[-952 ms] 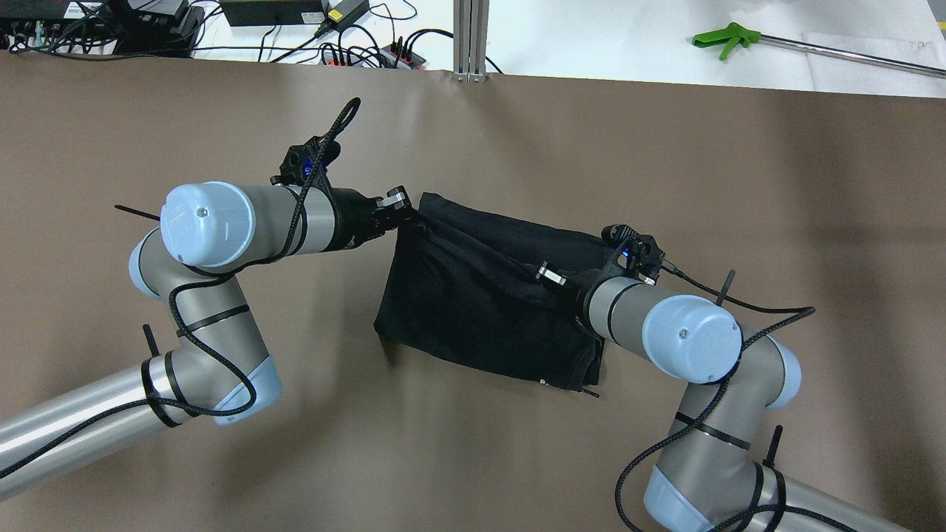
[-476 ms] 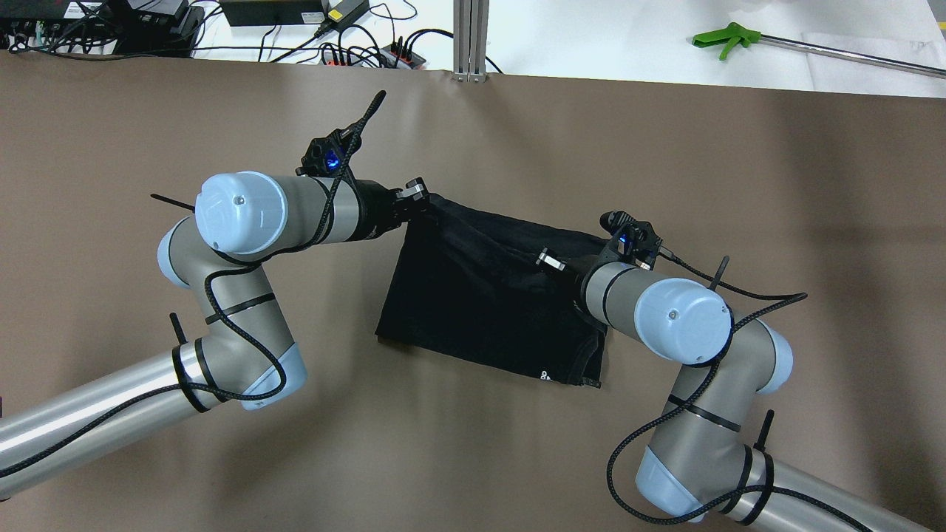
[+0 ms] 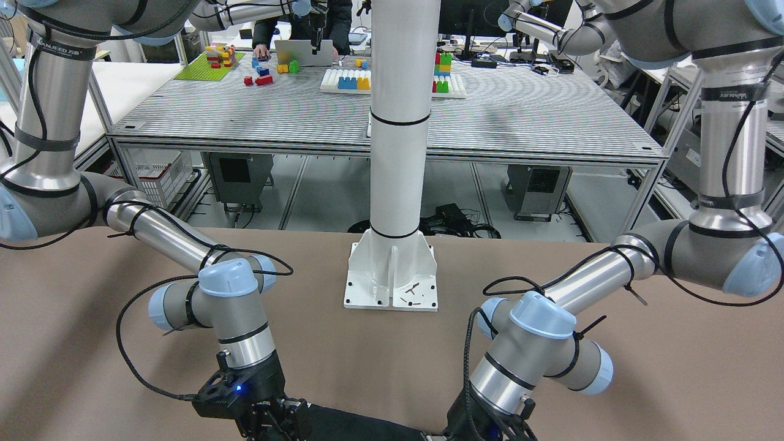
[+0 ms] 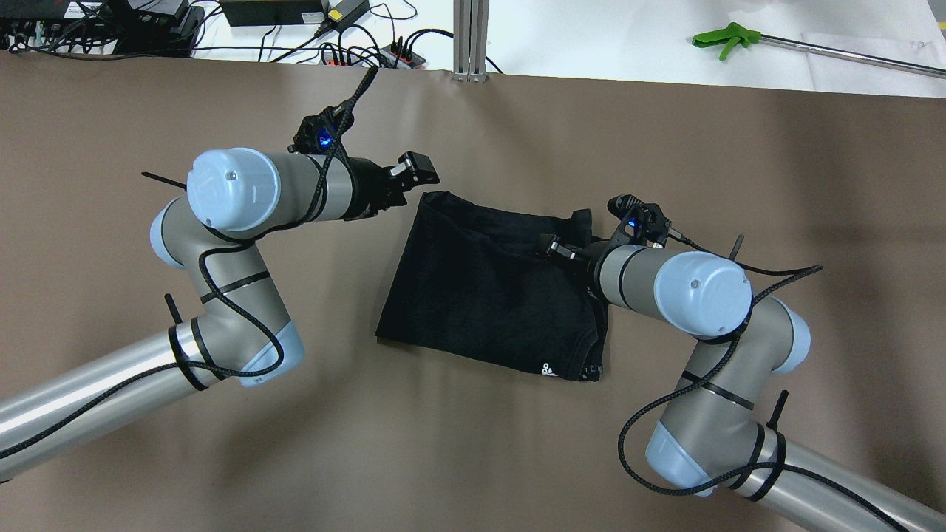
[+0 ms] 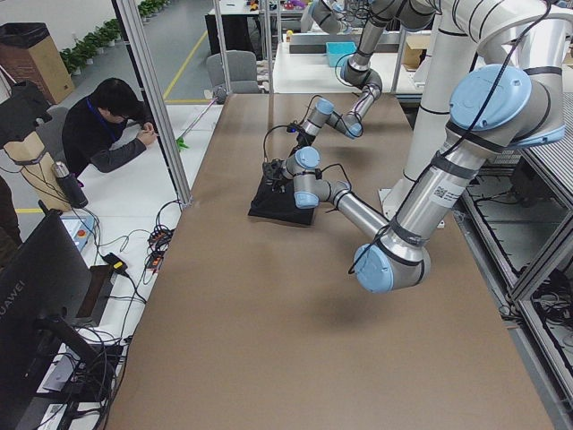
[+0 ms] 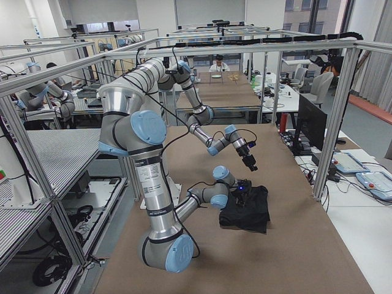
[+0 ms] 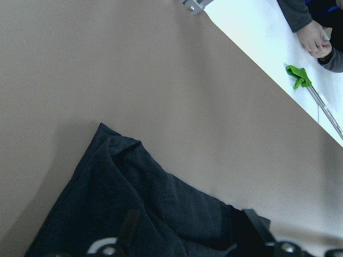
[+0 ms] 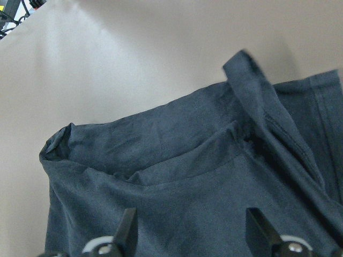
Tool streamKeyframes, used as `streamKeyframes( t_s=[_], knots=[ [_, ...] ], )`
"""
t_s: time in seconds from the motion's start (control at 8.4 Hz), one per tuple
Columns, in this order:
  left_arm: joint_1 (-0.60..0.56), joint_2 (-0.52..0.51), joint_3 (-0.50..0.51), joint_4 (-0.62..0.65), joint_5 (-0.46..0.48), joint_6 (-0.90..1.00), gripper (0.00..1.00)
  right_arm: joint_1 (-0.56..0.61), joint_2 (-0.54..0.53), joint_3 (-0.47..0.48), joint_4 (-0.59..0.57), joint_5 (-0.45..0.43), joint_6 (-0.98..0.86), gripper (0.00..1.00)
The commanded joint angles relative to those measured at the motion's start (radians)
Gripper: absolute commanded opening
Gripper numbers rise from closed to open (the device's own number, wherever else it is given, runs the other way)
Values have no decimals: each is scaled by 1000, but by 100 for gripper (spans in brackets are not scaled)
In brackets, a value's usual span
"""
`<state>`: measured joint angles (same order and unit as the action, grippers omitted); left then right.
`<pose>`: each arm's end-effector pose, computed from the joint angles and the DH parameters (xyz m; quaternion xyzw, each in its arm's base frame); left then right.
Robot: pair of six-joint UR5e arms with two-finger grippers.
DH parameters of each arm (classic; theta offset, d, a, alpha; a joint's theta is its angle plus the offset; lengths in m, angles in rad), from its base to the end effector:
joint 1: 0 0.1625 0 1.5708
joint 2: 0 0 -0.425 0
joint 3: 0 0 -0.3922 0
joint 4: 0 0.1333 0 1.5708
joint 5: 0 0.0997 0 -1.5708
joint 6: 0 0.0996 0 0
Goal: Fold clothes
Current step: 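Open the left gripper and withdraw it while the right gripper presses the fold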
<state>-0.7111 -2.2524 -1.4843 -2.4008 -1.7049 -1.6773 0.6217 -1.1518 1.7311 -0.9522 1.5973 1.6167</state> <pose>0.4556 -0.5508 0.1884 0.1458 0.6378 -0.2599 0.7102 -0.4362 -0.4732 0.2795 0.1496 -0.5436 0.2635 0.7827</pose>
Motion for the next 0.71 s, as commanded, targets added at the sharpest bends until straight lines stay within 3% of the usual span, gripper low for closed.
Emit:
streamKeyframes(
  t_s=[0.0,0.24,0.6],
  knots=[
    [-103,11,4,6,-103,28,94,38,4,7,-6,105,-18,95],
    [-187,27,27,37,-186,69,94,36,6,7,-14,110,-24,95],
    [-327,74,39,193,-237,403,94,129,6,14,-184,228,-299,95]
  ],
)
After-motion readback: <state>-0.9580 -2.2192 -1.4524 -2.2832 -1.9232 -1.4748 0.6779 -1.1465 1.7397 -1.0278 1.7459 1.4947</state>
